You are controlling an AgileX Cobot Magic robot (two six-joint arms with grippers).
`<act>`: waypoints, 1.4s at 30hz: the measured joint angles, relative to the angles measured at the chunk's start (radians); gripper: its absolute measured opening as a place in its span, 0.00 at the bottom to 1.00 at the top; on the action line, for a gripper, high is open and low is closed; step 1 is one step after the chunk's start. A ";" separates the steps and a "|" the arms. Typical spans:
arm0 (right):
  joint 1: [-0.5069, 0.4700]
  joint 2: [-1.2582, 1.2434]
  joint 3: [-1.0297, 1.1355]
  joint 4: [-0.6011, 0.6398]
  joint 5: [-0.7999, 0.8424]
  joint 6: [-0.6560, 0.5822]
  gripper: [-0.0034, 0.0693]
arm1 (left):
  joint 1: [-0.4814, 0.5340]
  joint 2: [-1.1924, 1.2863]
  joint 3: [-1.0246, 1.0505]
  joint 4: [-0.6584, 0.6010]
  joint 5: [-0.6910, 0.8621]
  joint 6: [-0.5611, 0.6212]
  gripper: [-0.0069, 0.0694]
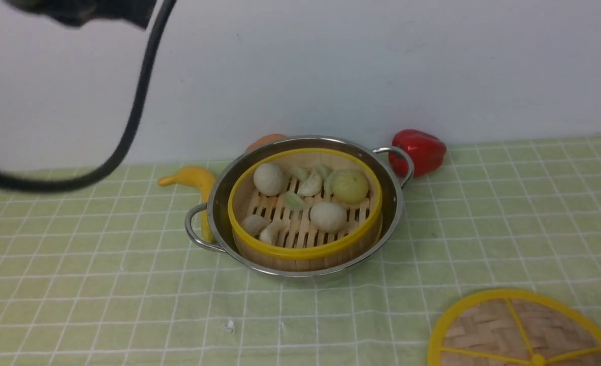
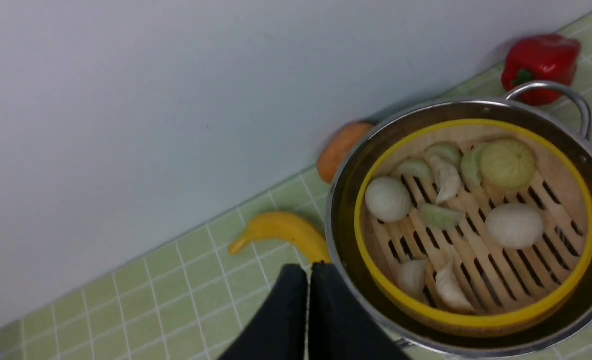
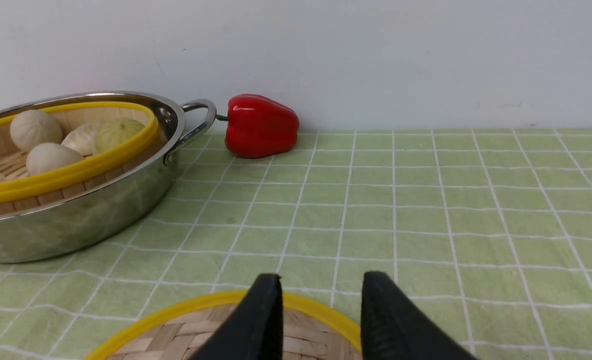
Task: Place the steamer in the pot on the green tablecloth, and put the lid on the steamer.
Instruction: 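Move the gripper down to the bamboo steamer lid and grasp its center knob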
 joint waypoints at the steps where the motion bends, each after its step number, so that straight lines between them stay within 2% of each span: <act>1: 0.000 0.000 0.000 0.000 0.000 0.000 0.38 | 0.074 -0.077 0.148 -0.051 -0.093 0.000 0.09; 3: 0.000 0.000 0.000 0.000 0.000 0.000 0.38 | 0.120 -0.121 0.232 -0.083 -0.142 0.000 0.09; 6: 0.000 0.000 0.000 0.000 0.000 0.000 0.38 | 0.311 -0.293 0.553 -0.185 -0.302 0.000 0.10; 10: 0.000 0.000 0.000 0.000 0.000 0.000 0.38 | 0.471 -0.481 0.842 -0.219 -0.437 0.000 0.11; 14: 0.000 0.000 0.000 0.000 0.000 0.000 0.38 | 0.553 -0.687 1.129 -0.215 -0.581 0.000 0.12; 20: 0.000 0.000 0.000 0.000 0.000 0.000 0.38 | 0.567 -0.979 1.425 -0.201 -0.708 0.002 0.14; 26: 0.000 0.000 0.000 0.000 0.000 0.000 0.38 | 0.567 -1.212 1.597 -0.200 -0.742 0.003 0.16; 33: 0.000 0.000 0.000 0.000 0.000 0.000 0.38 | 0.567 -1.330 1.646 -0.200 -0.741 0.003 0.18; 42: 0.000 0.000 0.000 0.000 -0.001 0.000 0.38 | 0.567 -1.342 1.646 -0.199 -0.742 0.012 0.20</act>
